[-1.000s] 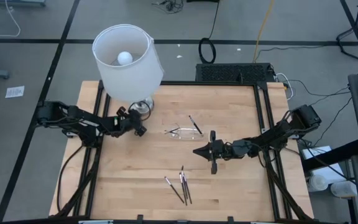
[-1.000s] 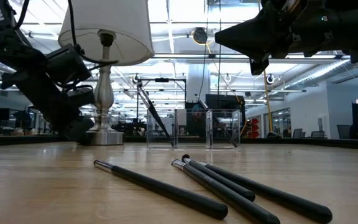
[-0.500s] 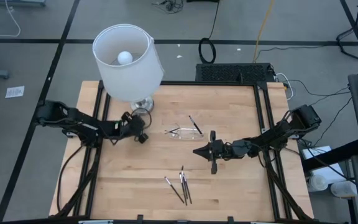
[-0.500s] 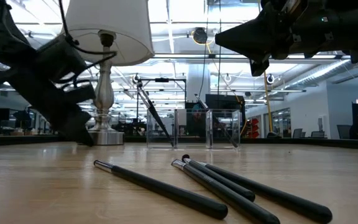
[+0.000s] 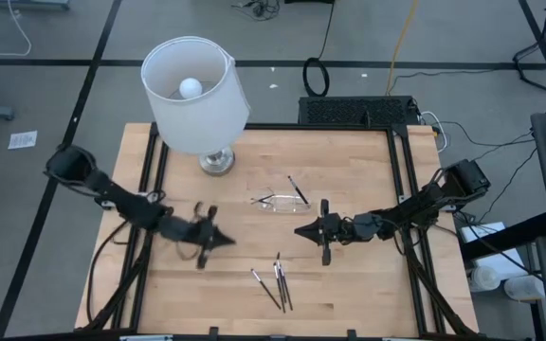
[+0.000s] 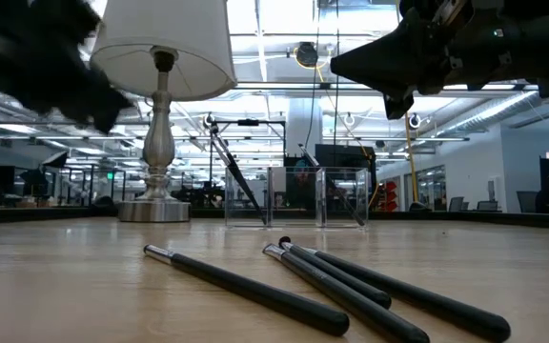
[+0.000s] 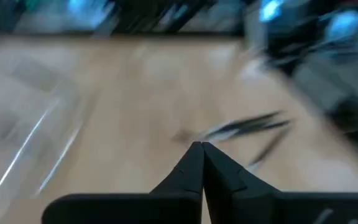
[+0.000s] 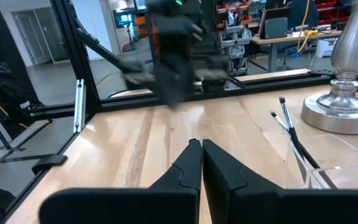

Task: Sort items
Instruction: Put the eyeshadow brush into the transparent organizer

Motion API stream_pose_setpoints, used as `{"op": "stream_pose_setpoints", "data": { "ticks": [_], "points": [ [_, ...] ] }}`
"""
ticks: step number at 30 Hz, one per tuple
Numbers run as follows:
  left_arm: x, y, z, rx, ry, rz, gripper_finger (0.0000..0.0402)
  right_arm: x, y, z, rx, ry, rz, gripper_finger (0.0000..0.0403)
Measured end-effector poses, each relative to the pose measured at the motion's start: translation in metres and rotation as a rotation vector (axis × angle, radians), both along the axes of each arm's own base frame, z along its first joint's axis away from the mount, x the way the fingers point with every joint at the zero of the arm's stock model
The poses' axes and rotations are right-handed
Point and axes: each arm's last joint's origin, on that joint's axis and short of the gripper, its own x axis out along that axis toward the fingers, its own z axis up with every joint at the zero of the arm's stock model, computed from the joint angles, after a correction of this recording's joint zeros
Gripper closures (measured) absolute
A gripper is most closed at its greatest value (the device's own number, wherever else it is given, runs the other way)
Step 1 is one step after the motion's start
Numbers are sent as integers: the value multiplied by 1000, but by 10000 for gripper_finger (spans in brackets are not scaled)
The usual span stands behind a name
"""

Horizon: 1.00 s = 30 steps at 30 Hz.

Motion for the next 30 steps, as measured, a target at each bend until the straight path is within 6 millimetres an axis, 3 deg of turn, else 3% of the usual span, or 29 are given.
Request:
{"op": "stream_pose_setpoints", "data": {
  "ticks": [3,7,17,20,23,27,30],
  "points": [
    [-12,-23,6,74,-85,-108,399,0,0,0,1,-3,0,403],
    [-27,-39,5,211,-113,-96,400,0,0,-3,-13,25,1,403],
    [-32,-44,5,292,-127,-88,394,4,-3,7,-73,-38,-17,403],
    [-32,-44,5,291,-128,-88,382,25,14,25,-178,17,11,403],
    [-32,-44,5,281,-126,-86,378,51,39,55,-282,240,25,403],
    [-32,-44,5,277,-125,-84,377,75,66,97,-272,531,-8,403],
    [-32,-44,4,294,-124,-87,377,87,90,127,-260,608,10,403]
  ]
}}
